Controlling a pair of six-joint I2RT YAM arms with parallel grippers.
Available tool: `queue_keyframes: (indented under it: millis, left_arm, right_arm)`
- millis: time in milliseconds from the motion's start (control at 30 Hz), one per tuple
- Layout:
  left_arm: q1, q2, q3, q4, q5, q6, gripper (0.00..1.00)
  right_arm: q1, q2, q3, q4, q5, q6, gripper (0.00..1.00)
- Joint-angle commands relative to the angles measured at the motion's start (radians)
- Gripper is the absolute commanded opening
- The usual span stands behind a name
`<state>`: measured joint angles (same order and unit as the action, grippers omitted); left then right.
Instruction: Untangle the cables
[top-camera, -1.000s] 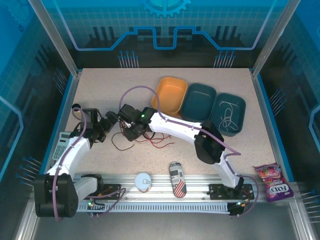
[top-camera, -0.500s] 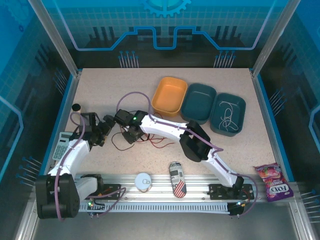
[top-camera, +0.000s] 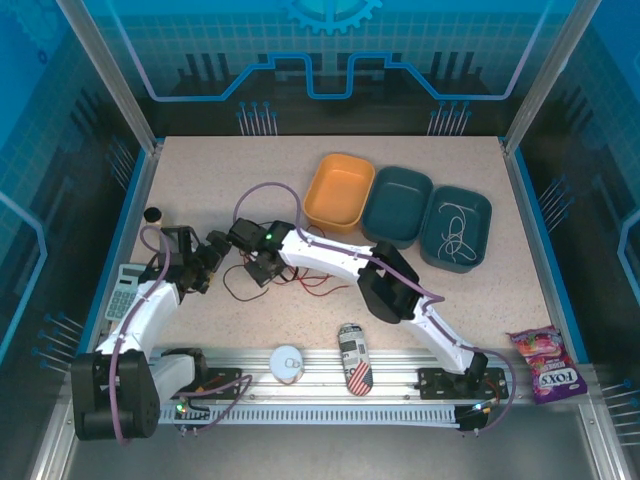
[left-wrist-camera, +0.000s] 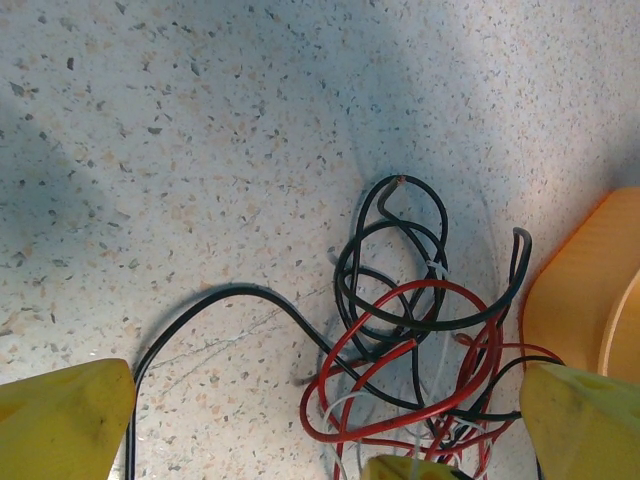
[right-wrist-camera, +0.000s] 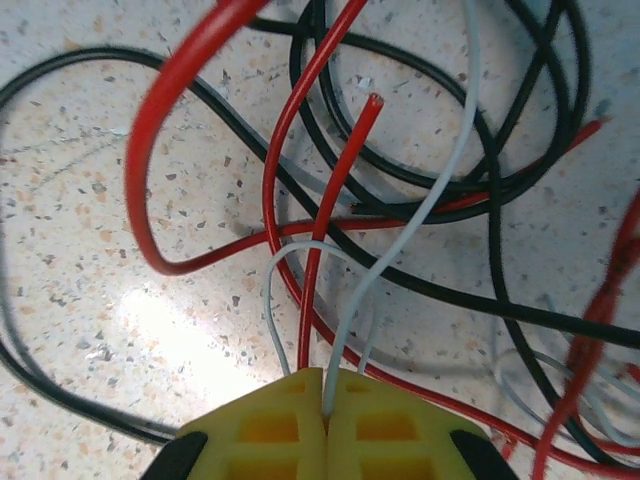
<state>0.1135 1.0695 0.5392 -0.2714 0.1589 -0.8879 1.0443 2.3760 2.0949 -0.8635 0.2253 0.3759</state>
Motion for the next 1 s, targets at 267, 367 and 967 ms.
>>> queue_keyframes:
  millis: [267, 367, 967]
  left_arm:
    - [0.007, -0.024, -0.011, 0.024, 0.056, 0.037, 0.99]
    - [0.007, -0.026, -0.013, 0.042, 0.07, 0.051, 0.99]
    - [-0.153, 0.208, 0.085, 0.194, 0.155, 0.165, 0.88]
  right_arm:
    - [0.0, -0.292, -0.124, 0.027, 0.019, 0.004, 0.03]
    - [-0.003, -0.342, -0.134, 0.02, 0.023, 0.006, 0.01]
    - [-0.031, -0.755, -0.224, 0.126, 0.033, -0.032, 0.0]
